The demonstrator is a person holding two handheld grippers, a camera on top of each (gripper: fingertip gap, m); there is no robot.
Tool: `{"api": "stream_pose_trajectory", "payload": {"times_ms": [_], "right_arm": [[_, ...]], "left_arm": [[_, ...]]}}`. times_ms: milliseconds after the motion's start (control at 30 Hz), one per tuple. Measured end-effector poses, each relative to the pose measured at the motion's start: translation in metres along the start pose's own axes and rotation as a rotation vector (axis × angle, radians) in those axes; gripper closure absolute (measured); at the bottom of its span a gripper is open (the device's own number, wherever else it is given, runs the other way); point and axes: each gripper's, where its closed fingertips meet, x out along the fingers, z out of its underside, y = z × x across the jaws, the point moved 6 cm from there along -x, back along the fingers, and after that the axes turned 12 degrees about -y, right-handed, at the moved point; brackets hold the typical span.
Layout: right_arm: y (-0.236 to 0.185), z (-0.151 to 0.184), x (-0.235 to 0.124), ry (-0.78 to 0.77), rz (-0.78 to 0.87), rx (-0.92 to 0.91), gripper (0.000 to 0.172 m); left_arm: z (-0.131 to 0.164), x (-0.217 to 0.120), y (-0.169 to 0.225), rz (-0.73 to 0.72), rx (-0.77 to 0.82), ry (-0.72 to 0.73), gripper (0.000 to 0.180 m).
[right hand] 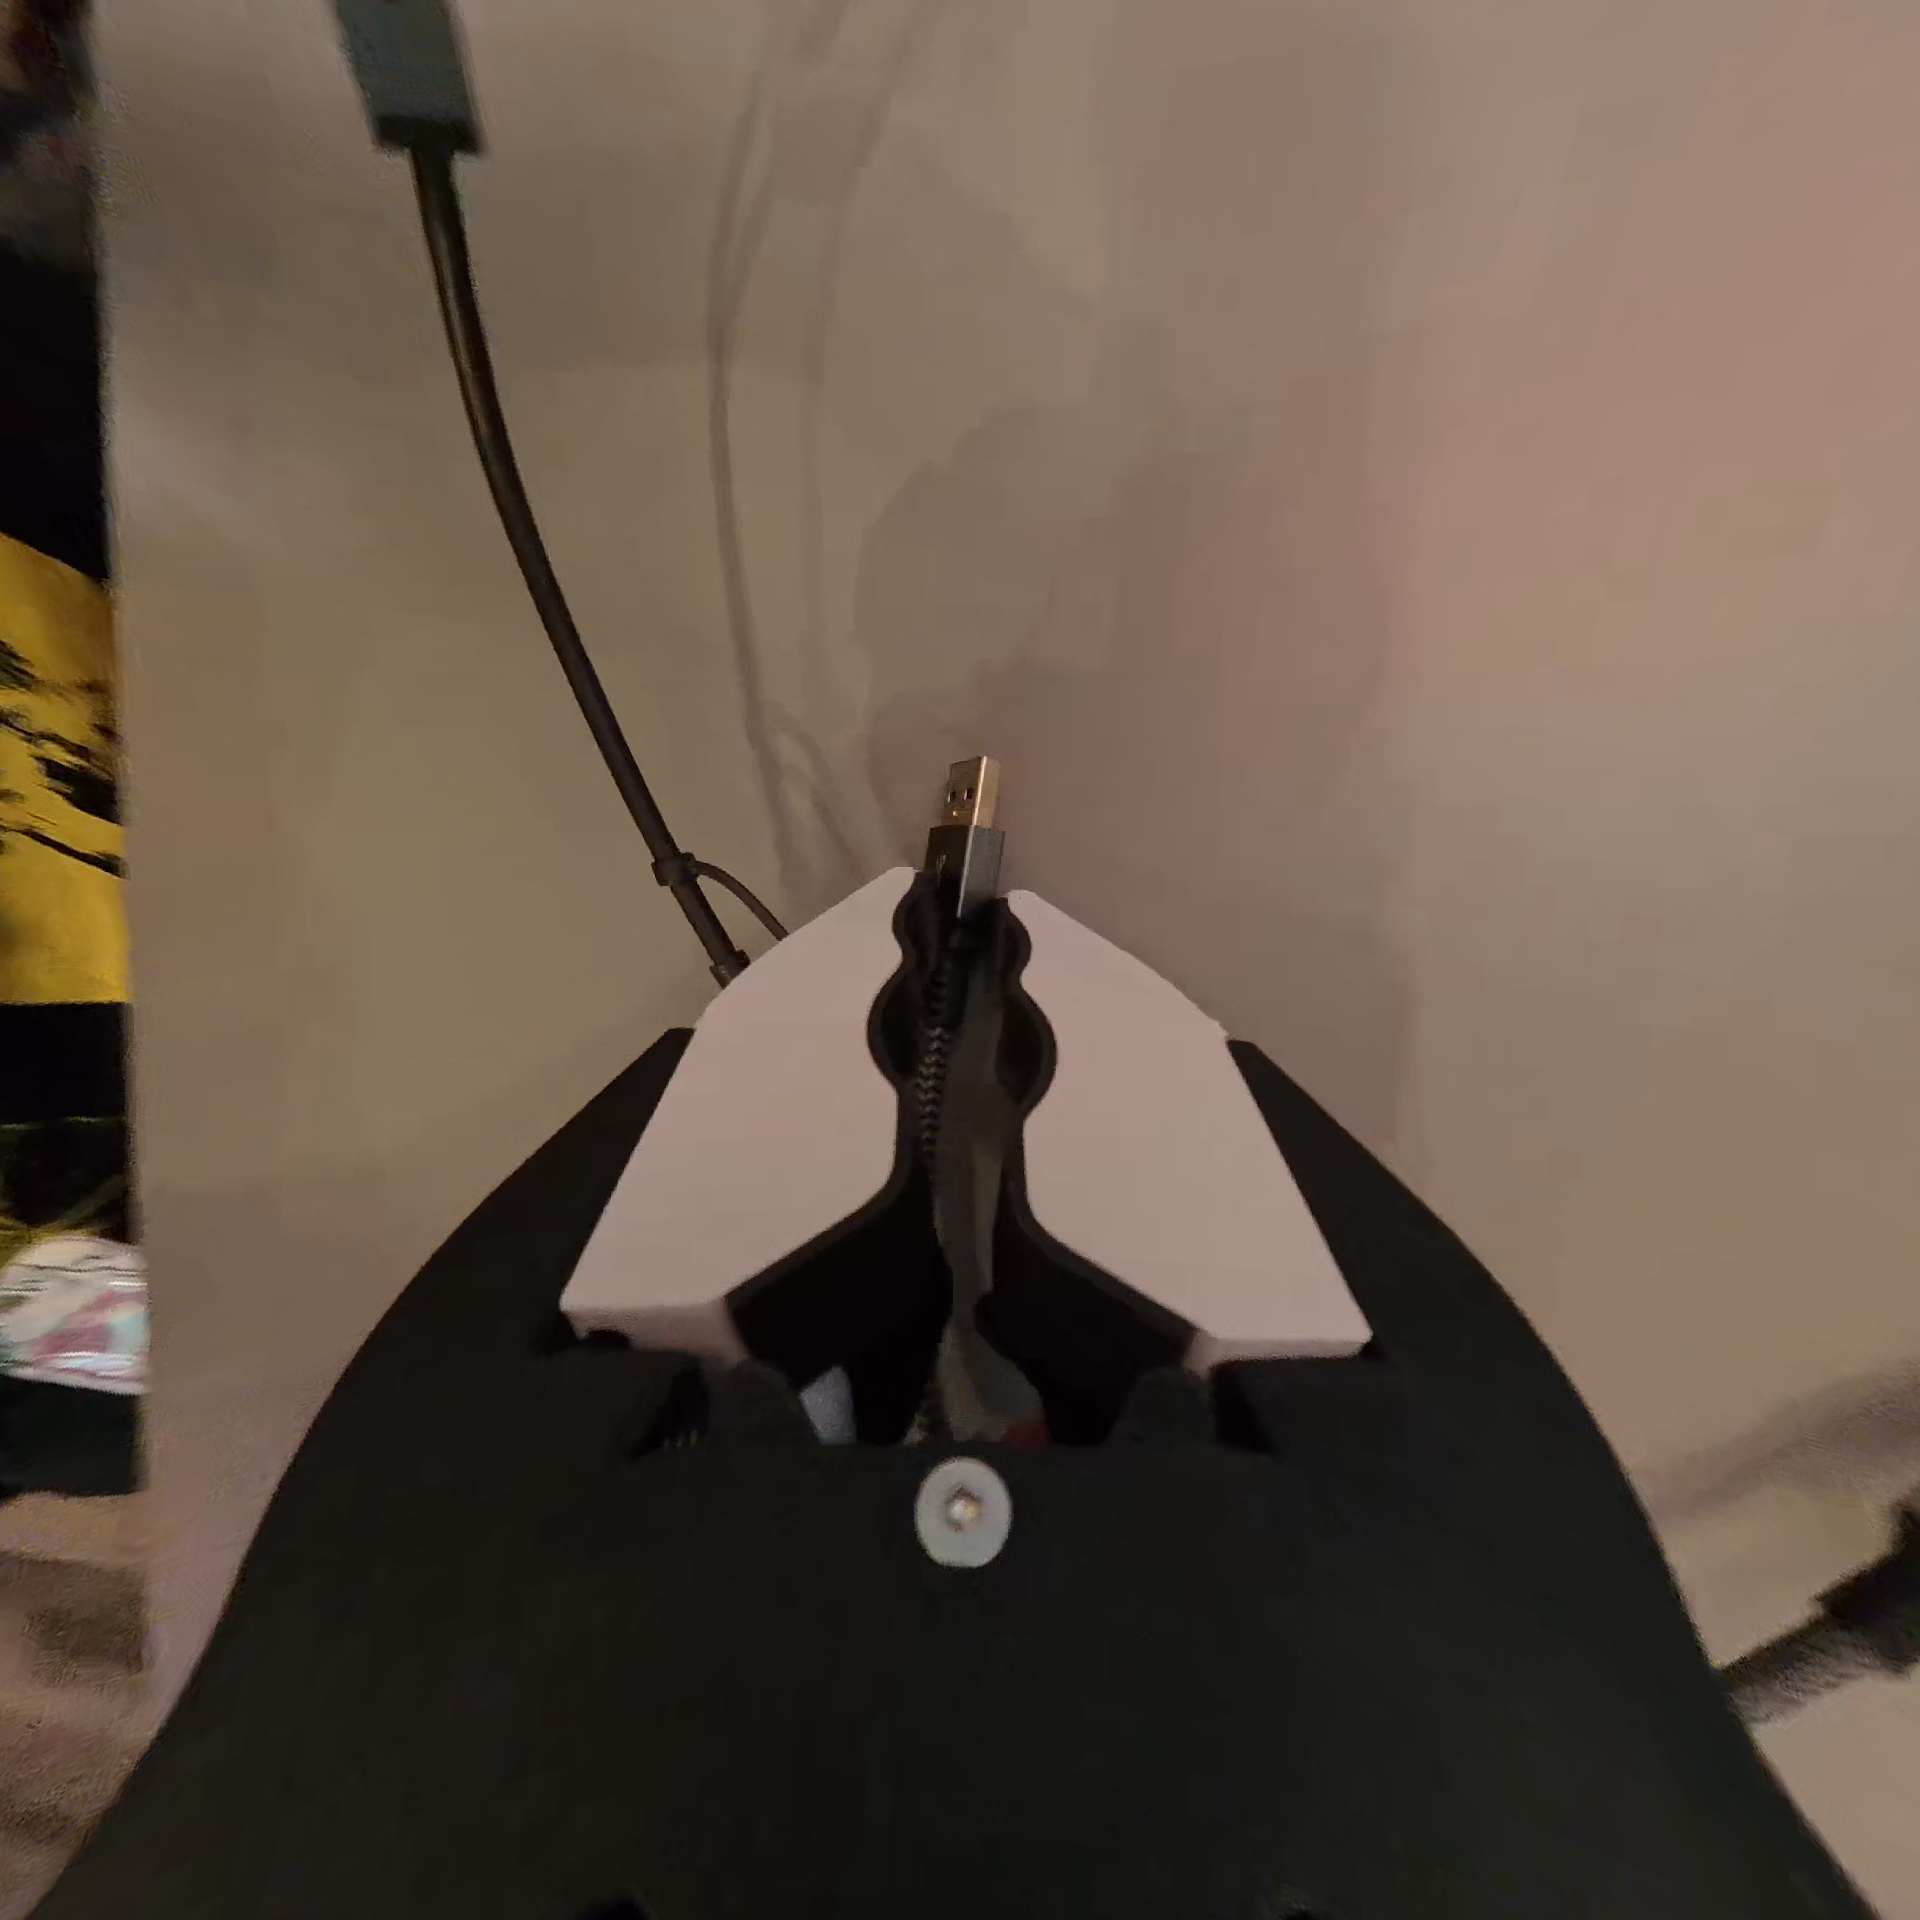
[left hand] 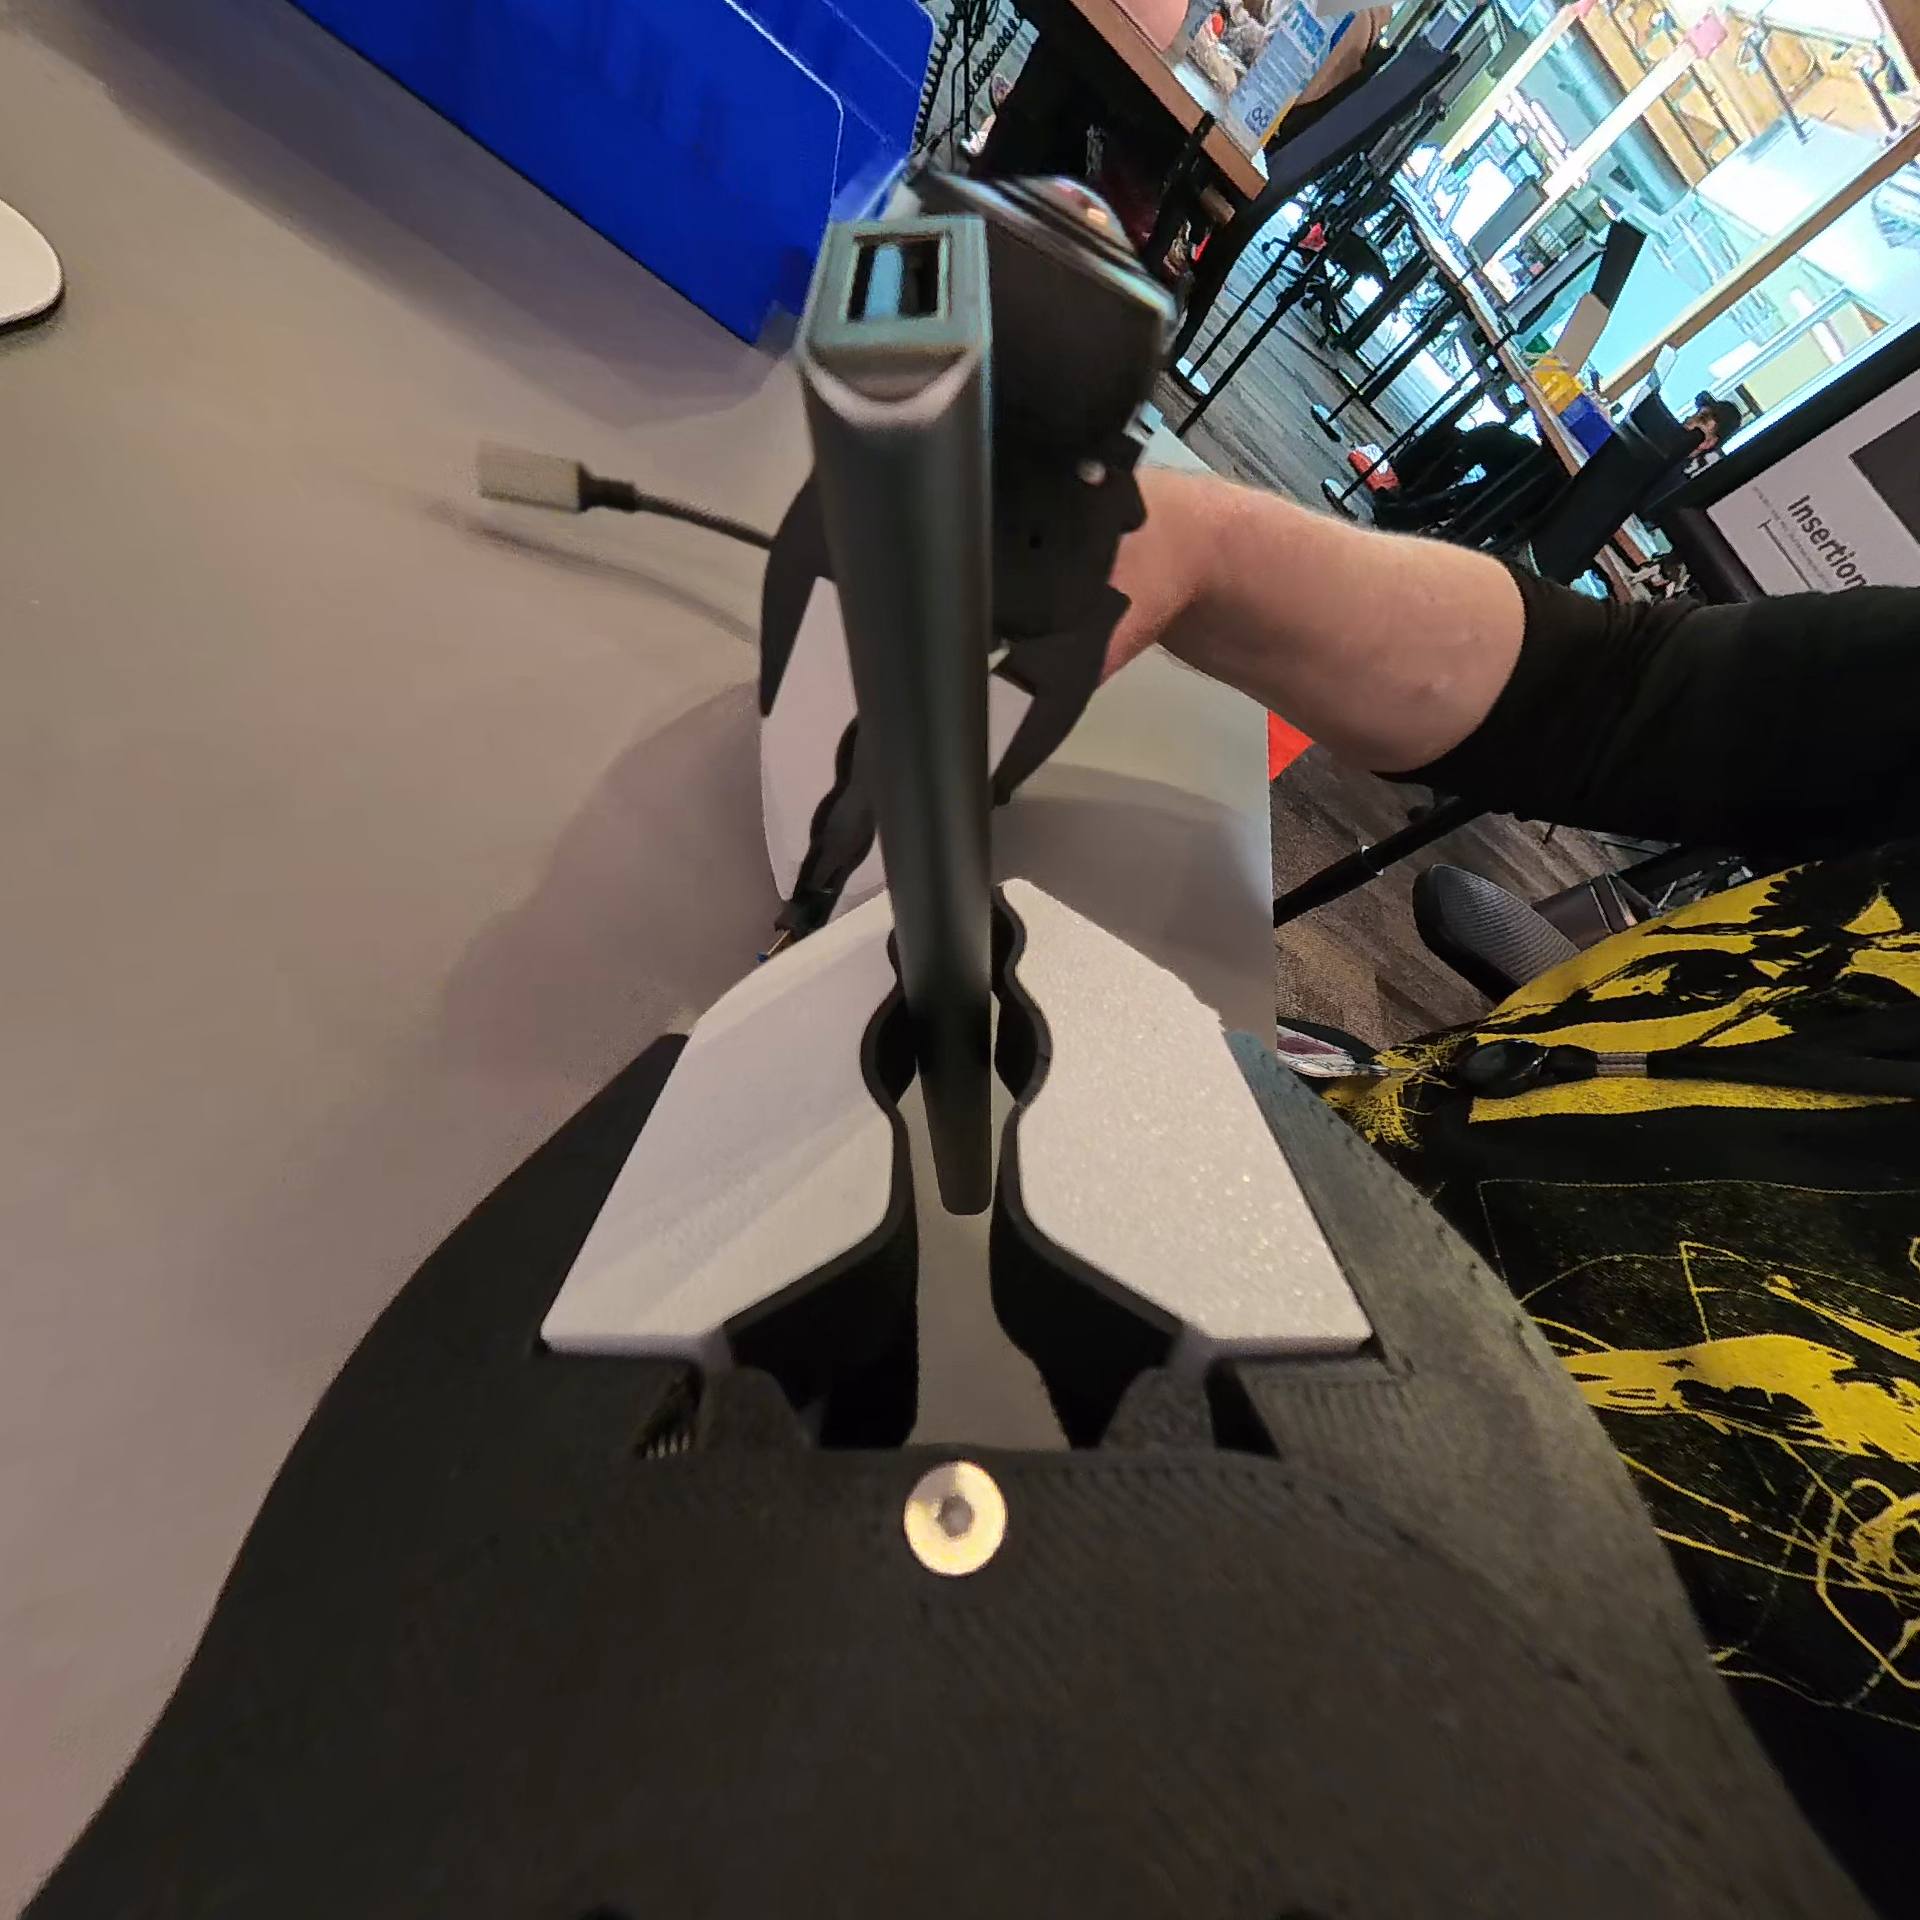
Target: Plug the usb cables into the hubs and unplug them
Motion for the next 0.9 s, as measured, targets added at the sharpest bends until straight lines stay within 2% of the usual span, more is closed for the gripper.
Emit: {"api": "stream_pose_trajectory", "payload": {"times_ms": [200,267,467,700,833,900], "right_arm": [[-0.013,-0.003,-0.003,-0.166,0.441,-0.222,0.165],[-0.017,-0.004,0.0,-0.185,0.489,-0.227,0.165],[-0.016,-0.005,0.006,-0.174,0.467,-0.158,0.161],[-0.007,-0.002,0.006,-0.089,0.253,0.062,0.163],[-0.005,-0.003,0.005,-0.074,0.182,0.078,0.163],[-0.008,-0.007,-0.002,0.001,0.122,0.079,0.163]], "left_arm": [[-0.001,-0.004,-0.002,-0.008,0.001,0.009,0.17],[-0.001,-0.004,-0.002,-0.006,0.001,0.011,0.17],[-0.001,-0.002,0.001,-0.005,0.011,0.002,0.17],[-0.002,-0.003,0.003,-0.008,0.017,0.002,0.17],[-0.002,-0.003,0.006,-0.007,0.047,0.0,0.17],[-0.001,-0.004,0.008,-0.012,0.069,-0.011,0.17]]}}
